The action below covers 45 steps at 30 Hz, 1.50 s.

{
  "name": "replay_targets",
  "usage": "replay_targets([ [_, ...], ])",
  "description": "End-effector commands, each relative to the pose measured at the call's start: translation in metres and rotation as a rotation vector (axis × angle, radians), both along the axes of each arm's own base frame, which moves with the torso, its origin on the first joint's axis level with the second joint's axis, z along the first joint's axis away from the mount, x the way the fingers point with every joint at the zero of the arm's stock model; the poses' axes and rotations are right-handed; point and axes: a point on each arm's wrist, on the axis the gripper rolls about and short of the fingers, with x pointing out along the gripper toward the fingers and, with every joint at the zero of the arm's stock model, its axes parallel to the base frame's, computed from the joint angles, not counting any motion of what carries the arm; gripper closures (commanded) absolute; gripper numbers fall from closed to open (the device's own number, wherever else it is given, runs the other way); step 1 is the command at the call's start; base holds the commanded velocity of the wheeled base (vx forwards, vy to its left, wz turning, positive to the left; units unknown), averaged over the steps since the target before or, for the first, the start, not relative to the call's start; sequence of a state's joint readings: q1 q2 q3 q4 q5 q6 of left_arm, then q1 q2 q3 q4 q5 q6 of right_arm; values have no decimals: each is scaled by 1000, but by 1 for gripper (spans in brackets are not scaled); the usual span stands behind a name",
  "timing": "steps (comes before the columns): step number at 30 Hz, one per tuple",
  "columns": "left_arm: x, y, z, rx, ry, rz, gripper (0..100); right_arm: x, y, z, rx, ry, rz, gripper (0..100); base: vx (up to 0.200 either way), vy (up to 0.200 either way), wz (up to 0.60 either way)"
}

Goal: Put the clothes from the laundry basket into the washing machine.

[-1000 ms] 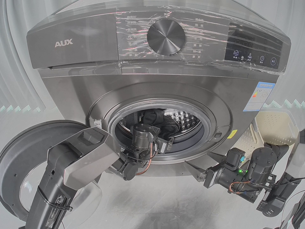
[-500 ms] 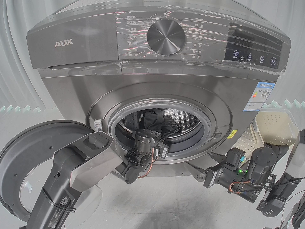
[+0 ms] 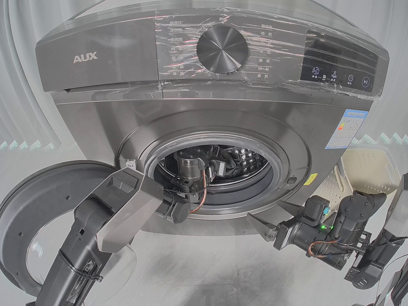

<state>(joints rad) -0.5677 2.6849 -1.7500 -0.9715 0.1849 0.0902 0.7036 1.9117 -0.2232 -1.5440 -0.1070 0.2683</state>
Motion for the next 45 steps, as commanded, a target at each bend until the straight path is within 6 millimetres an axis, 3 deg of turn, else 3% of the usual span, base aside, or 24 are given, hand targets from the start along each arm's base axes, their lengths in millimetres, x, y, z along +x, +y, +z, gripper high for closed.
replay_targets([
  [1, 19, 8, 1, -35, -50, 47, 100, -5, -6, 13, 34, -36, 26, 0, 0, 0, 0],
  [13, 26, 15, -5, -34, -52, 64, 100, -7, -20, 26, 63, -71, 37, 0, 0, 0, 0],
  [14, 27, 18, -7, -28, -46, 70, 0, -6, -21, 27, 62, -74, 33, 0, 0, 0, 0],
  [23, 12, 16, -12, -9, 23, 52, 0, -6, -19, 23, 46, -68, 30, 0, 0, 0, 0],
  [32, -45, 0, 12, 45, 100, -34, 0, -1, -16, 28, 48, -98, -79, 0, 0, 0, 0],
  [42, -97, -11, 12, 77, 145, -130, 0, 0, -13, 26, 21, -108, -76, 0, 0, 0, 0],
  [44, -100, -13, 12, 75, 149, -136, 0, -1, -13, 27, 24, -112, -77, 0, 0, 0, 0],
  [45, -113, -17, 14, 67, 159, -162, 0, -2, -14, 31, 31, -125, -77, 0, 0, 0, 0],
])
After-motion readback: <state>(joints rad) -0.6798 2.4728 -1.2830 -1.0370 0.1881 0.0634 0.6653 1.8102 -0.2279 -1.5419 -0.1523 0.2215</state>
